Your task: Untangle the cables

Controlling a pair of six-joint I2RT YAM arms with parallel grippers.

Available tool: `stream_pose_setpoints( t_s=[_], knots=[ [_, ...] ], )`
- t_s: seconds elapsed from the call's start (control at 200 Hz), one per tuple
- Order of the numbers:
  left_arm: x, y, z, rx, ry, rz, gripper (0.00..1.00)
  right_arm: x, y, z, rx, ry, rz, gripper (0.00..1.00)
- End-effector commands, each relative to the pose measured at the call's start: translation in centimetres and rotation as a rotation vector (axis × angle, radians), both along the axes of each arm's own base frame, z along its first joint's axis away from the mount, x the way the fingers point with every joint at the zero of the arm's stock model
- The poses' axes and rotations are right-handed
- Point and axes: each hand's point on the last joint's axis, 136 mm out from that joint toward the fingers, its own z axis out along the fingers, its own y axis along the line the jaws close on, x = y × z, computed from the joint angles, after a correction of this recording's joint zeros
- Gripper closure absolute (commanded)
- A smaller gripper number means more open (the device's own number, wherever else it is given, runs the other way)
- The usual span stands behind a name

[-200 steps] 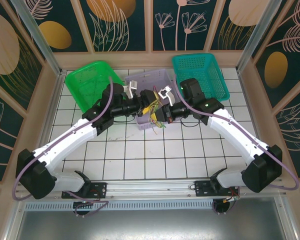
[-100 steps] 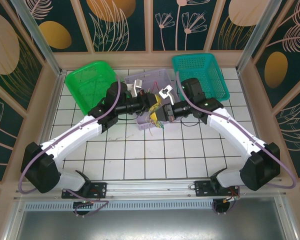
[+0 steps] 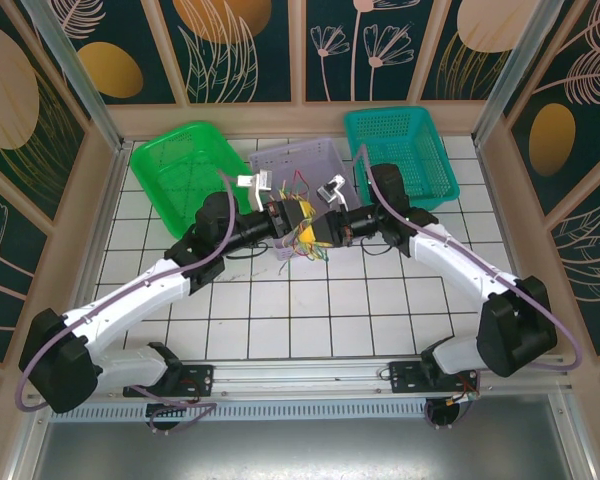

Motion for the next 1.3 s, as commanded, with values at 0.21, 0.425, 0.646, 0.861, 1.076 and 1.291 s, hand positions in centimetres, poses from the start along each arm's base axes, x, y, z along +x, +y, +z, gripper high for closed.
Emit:
stream_pose_setpoints(
  t_s=[0.21, 0.425, 0.646, 0.861, 1.076, 1.291],
  knots=[
    [1.5, 3.2, 6.4, -0.066, -0.228, 0.149, 1.00, 1.9, -1.7, -2.8, -0.224, 0.149, -0.158, 1.00],
    [0.2, 2.4, 4.8, -0.107, -0.096, 0.063, 1.00, 3.0, -4.2, -0.8, -0.252, -0.113, -0.298, 0.71],
    [-0.1, 1.3, 4.7, -0.132, -0.017, 0.001, 1.00, 2.6, -3.2, 1.2, -0.200, -0.229, -0.345, 0.42],
    [0.5, 0.5, 4.2, -0.124, 0.037, -0.006, 1.00, 2.6, 0.2, 3.3, -0.165, -0.334, -0.360, 0.36],
    [0.6, 0.1, 4.0, -0.136, 0.074, -0.019, 1.00, 3.0, 2.1, 2.3, -0.188, -0.324, -0.341, 0.49],
    [1.2, 1.1, 3.1, 0.031, 0.056, 0.040, 1.00, 4.3, 0.6, 1.4, -0.279, -0.354, -0.411, 1.00]
  ],
)
